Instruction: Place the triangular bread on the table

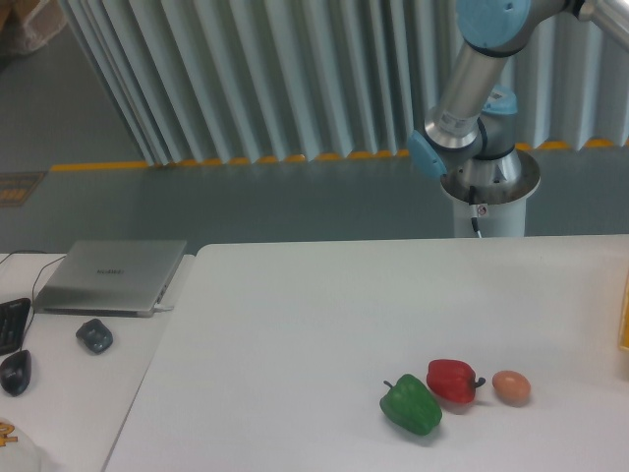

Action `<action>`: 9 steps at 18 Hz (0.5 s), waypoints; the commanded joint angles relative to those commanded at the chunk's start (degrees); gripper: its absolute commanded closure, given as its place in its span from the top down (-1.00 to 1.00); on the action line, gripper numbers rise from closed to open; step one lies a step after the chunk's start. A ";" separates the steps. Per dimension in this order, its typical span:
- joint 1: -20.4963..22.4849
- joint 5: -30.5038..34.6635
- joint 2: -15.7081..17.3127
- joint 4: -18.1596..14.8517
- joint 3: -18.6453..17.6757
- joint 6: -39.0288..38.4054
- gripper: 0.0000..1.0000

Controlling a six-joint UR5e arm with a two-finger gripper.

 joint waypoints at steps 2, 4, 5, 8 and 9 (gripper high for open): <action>-0.26 -0.26 0.44 -1.05 0.00 0.00 -0.37; -0.35 -1.49 0.96 -2.45 0.61 -0.09 -0.37; -0.26 -2.28 1.14 -3.51 0.79 -0.09 -0.37; -0.44 -4.48 1.84 -5.45 1.32 -0.52 -0.37; -1.40 -4.48 2.37 -6.24 1.50 -1.48 -0.37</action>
